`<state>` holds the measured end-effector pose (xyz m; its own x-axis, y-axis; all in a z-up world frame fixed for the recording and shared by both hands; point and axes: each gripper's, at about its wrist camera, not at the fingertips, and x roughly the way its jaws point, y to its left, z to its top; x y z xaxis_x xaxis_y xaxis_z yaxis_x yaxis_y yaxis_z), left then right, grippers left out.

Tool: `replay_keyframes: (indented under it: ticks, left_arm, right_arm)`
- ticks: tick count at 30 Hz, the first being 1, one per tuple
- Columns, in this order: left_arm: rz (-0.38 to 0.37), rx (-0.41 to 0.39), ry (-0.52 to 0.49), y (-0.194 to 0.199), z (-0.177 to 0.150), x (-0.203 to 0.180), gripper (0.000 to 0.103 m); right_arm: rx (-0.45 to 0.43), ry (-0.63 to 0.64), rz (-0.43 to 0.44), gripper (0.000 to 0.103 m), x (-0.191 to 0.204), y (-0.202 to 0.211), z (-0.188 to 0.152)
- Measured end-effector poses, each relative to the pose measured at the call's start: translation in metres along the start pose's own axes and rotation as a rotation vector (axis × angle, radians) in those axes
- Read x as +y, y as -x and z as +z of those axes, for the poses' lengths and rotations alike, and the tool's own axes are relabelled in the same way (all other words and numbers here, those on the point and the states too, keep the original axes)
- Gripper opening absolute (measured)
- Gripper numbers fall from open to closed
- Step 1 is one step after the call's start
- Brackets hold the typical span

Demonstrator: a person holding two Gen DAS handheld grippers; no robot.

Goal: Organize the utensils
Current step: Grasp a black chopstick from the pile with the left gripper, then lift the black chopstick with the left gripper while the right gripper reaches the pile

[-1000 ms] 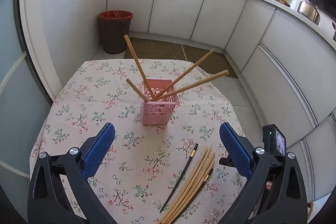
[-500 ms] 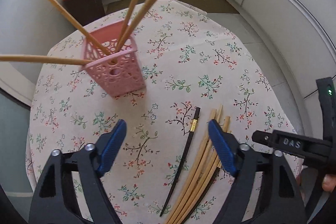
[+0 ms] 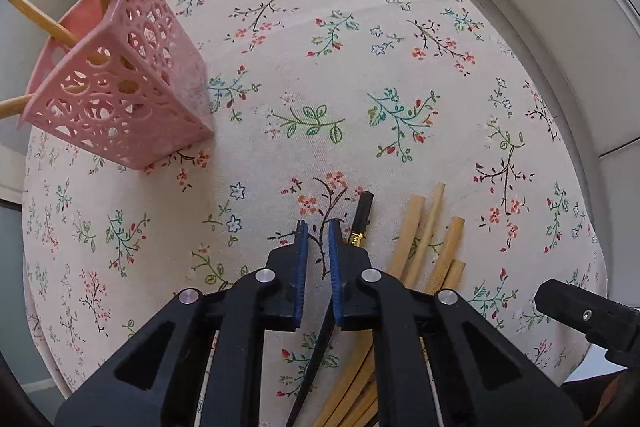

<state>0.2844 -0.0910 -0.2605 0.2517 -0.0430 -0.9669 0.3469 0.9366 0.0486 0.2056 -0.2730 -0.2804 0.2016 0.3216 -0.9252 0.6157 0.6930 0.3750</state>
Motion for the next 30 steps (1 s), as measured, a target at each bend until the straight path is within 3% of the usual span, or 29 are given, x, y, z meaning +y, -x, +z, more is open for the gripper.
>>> replay_keyframes:
  ticks: [2,10,15,18,20,22,30]
  left_arm:
    - [-0.011,-0.003,-0.001,-0.001,-0.001,0.002,0.001]
    - [-0.021,-0.053,0.023,0.019,-0.021,0.030,0.000]
    - [-0.177,-0.064,0.067,0.047,-0.033,0.053,0.000]
    - [-0.272,-0.028,0.093,0.050,-0.031,0.051,0.000]
    - [-0.334,0.017,0.096,0.042,-0.027,0.050,0.005]
    - [-0.338,0.035,0.118,0.035,-0.020,0.044,0.029]
    - [-0.270,0.035,0.119,0.019,0.000,0.031,0.032]
  right_arm:
    - [-0.001,0.009,-0.002,0.075,0.004,0.000,-0.002]
    - [0.004,0.062,-0.009,0.075,0.023,-0.006,-0.014]
    - [-0.002,0.058,-0.014,0.075,0.035,-0.014,-0.021]
    - [-0.010,0.044,0.002,0.075,0.037,-0.012,-0.022]
    - [-0.014,0.053,-0.004,0.075,0.037,-0.012,-0.024]
    - [-0.008,0.047,-0.010,0.075,0.032,-0.014,-0.025]
    - [0.014,0.008,0.026,0.075,0.013,-0.009,-0.017]
